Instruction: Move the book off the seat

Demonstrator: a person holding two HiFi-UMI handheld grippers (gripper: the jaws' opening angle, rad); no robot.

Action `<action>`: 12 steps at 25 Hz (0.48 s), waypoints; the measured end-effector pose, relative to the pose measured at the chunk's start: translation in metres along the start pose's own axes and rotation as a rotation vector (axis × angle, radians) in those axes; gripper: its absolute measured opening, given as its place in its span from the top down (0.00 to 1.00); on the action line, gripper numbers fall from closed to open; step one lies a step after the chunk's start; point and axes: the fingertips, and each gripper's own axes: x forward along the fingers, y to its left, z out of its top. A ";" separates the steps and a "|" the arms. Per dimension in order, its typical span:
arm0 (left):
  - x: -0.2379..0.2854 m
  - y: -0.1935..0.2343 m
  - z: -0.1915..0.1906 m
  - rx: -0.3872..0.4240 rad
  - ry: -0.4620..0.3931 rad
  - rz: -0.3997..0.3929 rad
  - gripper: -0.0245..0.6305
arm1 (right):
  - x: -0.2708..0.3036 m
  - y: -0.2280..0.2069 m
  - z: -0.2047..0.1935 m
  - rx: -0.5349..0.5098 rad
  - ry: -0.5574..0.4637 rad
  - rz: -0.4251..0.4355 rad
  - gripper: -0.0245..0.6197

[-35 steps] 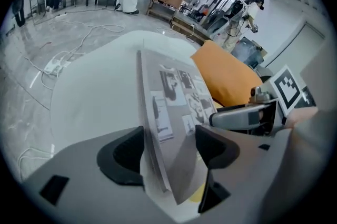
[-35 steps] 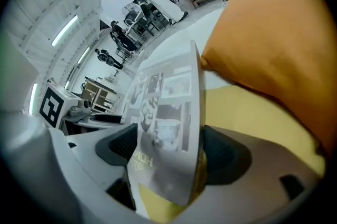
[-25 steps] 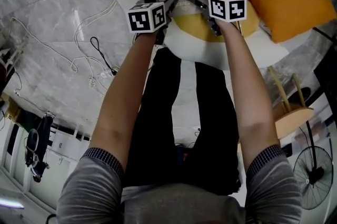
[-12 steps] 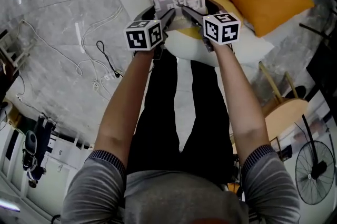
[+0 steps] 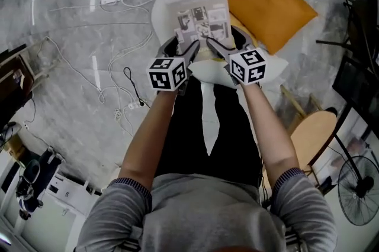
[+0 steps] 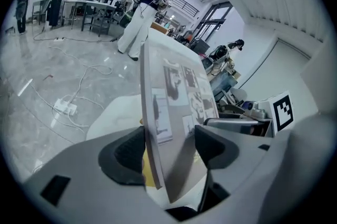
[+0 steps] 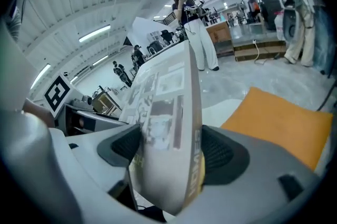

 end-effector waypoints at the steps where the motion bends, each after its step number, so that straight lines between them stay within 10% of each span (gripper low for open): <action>1: -0.013 -0.009 0.008 0.013 -0.016 -0.010 0.47 | -0.012 0.010 0.011 -0.015 -0.020 -0.006 0.38; 12: -0.156 -0.098 0.102 0.163 -0.156 -0.129 0.47 | -0.140 0.116 0.124 -0.131 -0.206 -0.075 0.40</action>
